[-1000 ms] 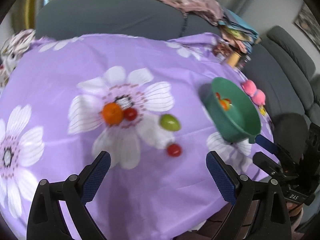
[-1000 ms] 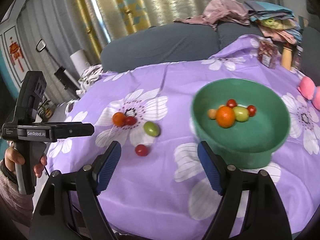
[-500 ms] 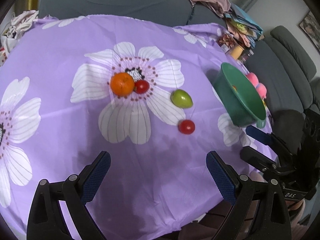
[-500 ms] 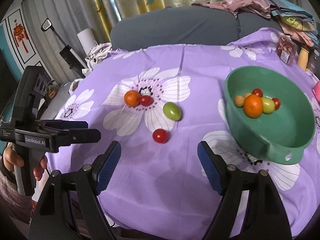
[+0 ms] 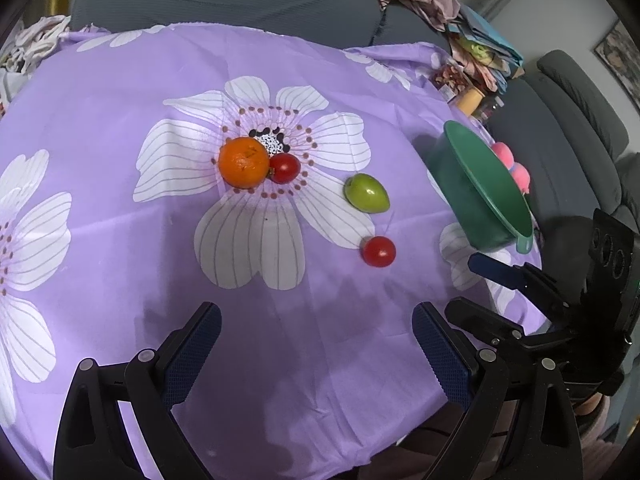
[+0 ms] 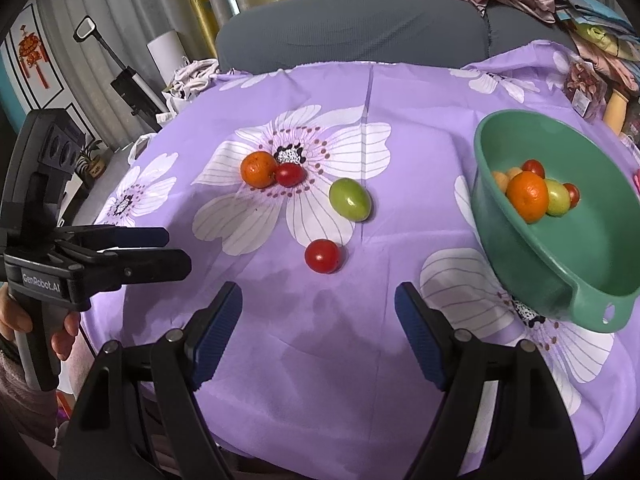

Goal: Organize fruits
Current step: 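Close the right tool around a red cherry tomato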

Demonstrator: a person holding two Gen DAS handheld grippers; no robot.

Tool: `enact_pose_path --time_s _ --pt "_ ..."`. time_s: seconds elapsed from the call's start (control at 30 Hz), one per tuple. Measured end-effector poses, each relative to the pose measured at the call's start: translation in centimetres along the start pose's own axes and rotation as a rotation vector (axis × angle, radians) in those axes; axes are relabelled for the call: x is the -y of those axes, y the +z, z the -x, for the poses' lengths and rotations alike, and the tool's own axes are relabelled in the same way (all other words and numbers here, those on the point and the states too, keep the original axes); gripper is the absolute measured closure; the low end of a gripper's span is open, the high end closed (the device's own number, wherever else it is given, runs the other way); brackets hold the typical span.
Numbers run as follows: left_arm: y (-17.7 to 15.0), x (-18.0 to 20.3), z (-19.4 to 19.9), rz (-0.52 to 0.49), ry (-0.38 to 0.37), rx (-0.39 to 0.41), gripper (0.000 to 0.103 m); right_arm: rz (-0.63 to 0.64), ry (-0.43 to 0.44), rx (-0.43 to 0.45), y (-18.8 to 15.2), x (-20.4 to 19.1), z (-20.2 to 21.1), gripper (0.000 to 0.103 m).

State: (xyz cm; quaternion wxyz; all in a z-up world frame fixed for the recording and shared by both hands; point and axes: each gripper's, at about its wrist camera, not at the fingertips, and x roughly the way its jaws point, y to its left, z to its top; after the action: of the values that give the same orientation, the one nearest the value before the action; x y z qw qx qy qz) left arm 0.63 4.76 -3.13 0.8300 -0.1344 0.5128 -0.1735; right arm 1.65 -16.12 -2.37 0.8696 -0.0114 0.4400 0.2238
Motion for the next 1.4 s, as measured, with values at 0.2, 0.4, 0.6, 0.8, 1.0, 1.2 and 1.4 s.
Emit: enact_pose_path --time_s 0.2,0.4,0.6,0.8,1.0,1.2,1.4 --pt "0.2 0.0 -0.3 -0.005 -0.007 0.008 0.007 0.002 0.005 -0.021 0.1 0.0 -1.2 0.026" --pt "0.9 0.0 -1.0 -0.013 -0.02 0.007 0.007 0.017 0.016 -0.043 0.6 0.1 -2.9 0.042" --pt "1.9 0.0 -1.5 -0.032 -0.04 0.009 0.007 0.039 0.016 -0.07 1.6 0.0 -4.8 0.055" --pt "2.7 0.0 -2.1 -0.056 -0.048 0.008 0.007 0.054 0.009 -0.093 2.2 0.0 -6.1 0.059" --pt "3.7 -0.3 -3.1 -0.057 -0.059 -0.003 0.007 0.072 -0.006 -0.111 2.6 -0.1 -7.1 0.074" --pt "4.9 -0.1 -4.4 -0.065 -0.07 -0.02 0.012 0.062 0.012 -0.105 2.5 0.4 -7.2 0.075" --pt "6.5 0.3 -6.6 -0.094 -0.053 -0.046 0.013 0.042 0.041 -0.087 2.2 0.8 -6.5 0.075"
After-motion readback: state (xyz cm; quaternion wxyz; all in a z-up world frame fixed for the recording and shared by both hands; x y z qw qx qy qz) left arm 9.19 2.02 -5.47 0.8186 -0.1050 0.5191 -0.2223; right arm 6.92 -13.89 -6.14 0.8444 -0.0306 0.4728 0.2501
